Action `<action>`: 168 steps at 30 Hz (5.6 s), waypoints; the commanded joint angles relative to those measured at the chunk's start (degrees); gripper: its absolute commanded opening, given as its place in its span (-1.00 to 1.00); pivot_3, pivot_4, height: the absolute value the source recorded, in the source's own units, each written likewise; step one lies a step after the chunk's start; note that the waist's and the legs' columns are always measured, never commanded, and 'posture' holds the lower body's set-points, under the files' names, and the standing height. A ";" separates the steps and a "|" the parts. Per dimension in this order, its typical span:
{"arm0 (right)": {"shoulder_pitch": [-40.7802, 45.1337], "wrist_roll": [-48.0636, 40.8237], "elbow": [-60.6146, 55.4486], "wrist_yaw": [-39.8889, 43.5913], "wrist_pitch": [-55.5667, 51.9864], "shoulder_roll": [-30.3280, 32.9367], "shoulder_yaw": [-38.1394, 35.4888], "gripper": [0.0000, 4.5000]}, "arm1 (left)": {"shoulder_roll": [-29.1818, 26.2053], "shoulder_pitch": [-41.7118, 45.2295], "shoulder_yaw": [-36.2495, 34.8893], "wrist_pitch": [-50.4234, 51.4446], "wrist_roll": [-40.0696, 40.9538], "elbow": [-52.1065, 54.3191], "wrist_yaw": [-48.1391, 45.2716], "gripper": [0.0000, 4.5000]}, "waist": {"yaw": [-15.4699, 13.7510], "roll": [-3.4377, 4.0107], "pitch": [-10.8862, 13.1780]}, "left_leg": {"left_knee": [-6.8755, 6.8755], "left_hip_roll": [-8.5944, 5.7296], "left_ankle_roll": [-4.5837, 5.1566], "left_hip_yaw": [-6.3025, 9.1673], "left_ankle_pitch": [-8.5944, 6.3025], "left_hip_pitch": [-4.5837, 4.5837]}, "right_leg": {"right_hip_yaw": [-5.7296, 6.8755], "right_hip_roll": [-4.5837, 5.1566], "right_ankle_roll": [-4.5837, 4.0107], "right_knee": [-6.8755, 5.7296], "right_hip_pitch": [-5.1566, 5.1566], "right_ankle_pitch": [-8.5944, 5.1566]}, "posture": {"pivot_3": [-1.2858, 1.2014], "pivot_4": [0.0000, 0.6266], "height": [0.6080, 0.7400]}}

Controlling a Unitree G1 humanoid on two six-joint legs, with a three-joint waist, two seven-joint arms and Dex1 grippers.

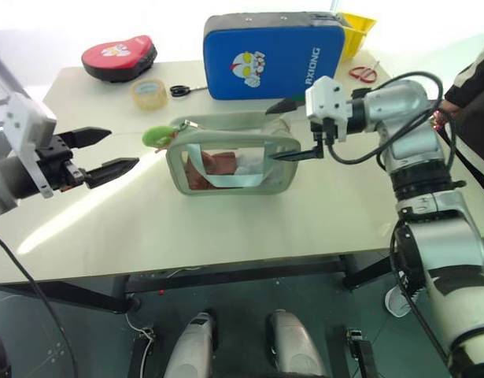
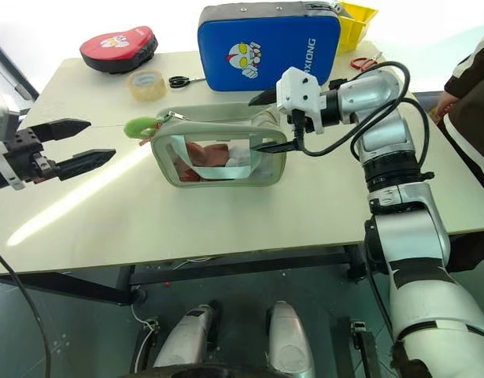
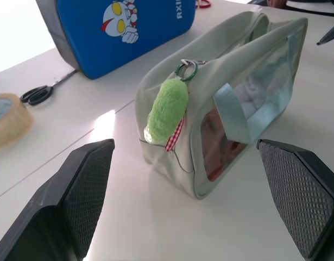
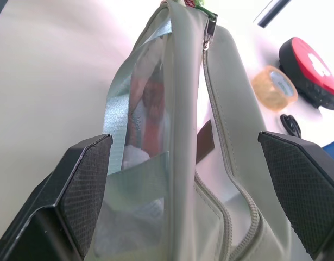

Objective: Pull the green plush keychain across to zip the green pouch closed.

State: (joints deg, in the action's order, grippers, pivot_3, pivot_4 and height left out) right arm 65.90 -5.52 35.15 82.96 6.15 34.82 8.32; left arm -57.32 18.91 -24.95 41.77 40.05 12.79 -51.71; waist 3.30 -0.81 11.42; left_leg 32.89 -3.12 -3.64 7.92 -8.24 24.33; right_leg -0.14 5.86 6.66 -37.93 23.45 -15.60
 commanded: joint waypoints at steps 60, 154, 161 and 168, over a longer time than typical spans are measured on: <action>-5.89 0.04 -4.17 -6.09 -1.85 2.63 -1.29 -1.00 | 21.16 33.58 24.27 -24.20 -21.77 -25.22 -0.06 -0.98 | -0.79 -0.06 0.00 | 0.14 -0.03 0.07 -0.08 -0.04 0.05 | 0.00 -0.01 0.04 0.05 -0.05 0.03 | 0.03 -0.52 1.00; 1.87 7.40 7.33 -26.45 -0.93 1.81 -1.44 -0.98 | 12.85 19.03 22.76 -18.55 -22.09 -19.70 -8.68 -1.00 | -0.02 -0.08 -0.02 | 0.11 -0.03 0.14 -0.04 -0.08 0.05 | 0.01 -0.03 0.04 -0.03 0.01 0.04 | 0.03 -0.52 1.00; -5.67 6.03 4.47 -28.40 -4.03 0.94 -2.34 -0.98 | 12.60 20.04 23.24 -18.67 -22.31 -20.62 -9.41 -1.00 | 0.29 -0.09 -0.02 | 0.10 -0.02 0.14 -0.05 -0.08 0.04 | 0.00 -0.02 0.04 -0.04 0.01 0.03 | 0.03 -0.52 1.00; -18.39 3.43 -6.36 -34.93 -14.24 -9.50 -2.43 -0.98 | 13.29 21.22 24.16 -18.64 -22.56 -21.18 -9.63 -1.00 | 0.48 -0.10 -0.04 | 0.12 -0.01 0.15 -0.01 -0.08 0.03 | 0.00 -0.04 0.05 -0.08 -0.01 0.04 | 0.03 -0.52 1.00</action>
State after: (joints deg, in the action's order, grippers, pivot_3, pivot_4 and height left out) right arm 48.14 -1.52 31.41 49.16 -6.09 26.09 5.70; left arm -43.71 38.88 -0.65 23.29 17.95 -8.84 -61.31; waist 3.78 -0.91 11.39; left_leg 33.01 -3.14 -3.49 7.91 -8.32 24.36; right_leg -0.14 5.83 6.70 -38.01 23.44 -15.56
